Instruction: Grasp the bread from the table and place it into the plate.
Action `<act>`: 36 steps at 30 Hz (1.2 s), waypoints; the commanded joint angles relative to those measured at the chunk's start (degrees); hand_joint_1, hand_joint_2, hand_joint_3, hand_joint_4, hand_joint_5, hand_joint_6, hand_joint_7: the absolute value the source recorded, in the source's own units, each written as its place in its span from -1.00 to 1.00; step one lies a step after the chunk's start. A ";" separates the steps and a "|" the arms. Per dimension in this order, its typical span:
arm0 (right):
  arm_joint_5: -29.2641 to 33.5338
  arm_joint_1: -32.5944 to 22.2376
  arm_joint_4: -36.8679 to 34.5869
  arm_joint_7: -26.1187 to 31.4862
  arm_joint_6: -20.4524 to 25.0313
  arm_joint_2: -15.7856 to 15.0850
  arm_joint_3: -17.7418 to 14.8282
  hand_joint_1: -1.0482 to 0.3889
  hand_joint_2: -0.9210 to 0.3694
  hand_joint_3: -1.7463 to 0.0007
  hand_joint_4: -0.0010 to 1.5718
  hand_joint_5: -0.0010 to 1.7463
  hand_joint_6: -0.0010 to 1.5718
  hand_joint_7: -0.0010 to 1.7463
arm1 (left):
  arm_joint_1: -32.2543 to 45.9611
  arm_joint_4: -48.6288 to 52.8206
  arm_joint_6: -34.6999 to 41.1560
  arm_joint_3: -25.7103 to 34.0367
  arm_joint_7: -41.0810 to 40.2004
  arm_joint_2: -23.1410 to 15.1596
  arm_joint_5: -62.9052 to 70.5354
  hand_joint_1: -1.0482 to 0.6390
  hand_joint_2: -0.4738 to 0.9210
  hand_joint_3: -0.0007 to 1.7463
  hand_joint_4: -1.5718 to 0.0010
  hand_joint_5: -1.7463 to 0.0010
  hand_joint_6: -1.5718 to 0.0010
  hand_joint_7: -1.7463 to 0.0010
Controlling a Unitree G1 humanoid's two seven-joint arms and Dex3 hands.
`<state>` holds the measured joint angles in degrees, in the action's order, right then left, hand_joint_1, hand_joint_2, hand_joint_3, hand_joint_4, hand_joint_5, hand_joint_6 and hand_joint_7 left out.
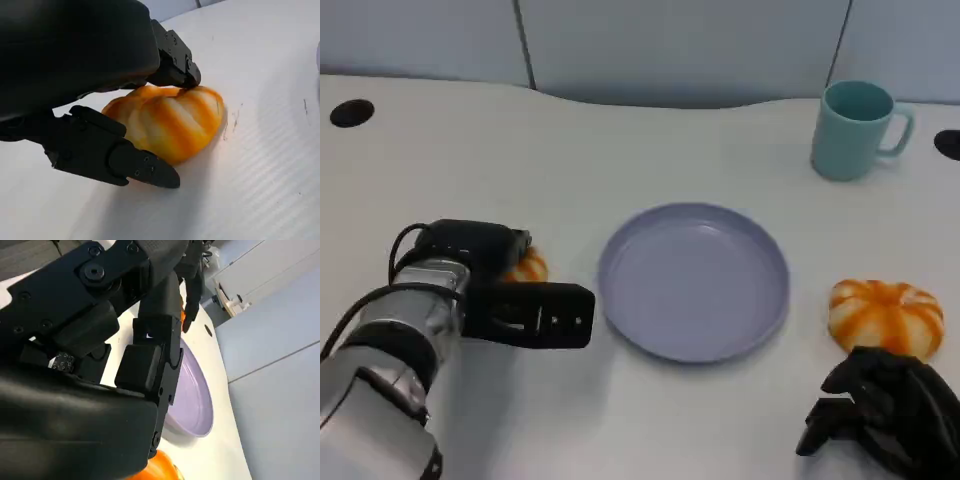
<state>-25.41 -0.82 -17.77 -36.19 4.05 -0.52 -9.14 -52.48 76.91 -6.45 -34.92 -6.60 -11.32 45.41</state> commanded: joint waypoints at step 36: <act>-0.79 -1.22 1.85 0.18 0.46 -0.60 -0.24 -0.87 -0.63 1.00 0.88 -0.35 0.88 -0.61 | 1.26 -0.86 -10.57 6.85 -15.00 -4.36 -5.19 0.01 1.00 -0.63 0.07 -1.00 0.37 -1.00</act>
<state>-25.67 -1.78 -16.04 -36.01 4.36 -0.53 -9.14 -49.24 76.53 -16.20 -28.62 -20.53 -14.41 40.91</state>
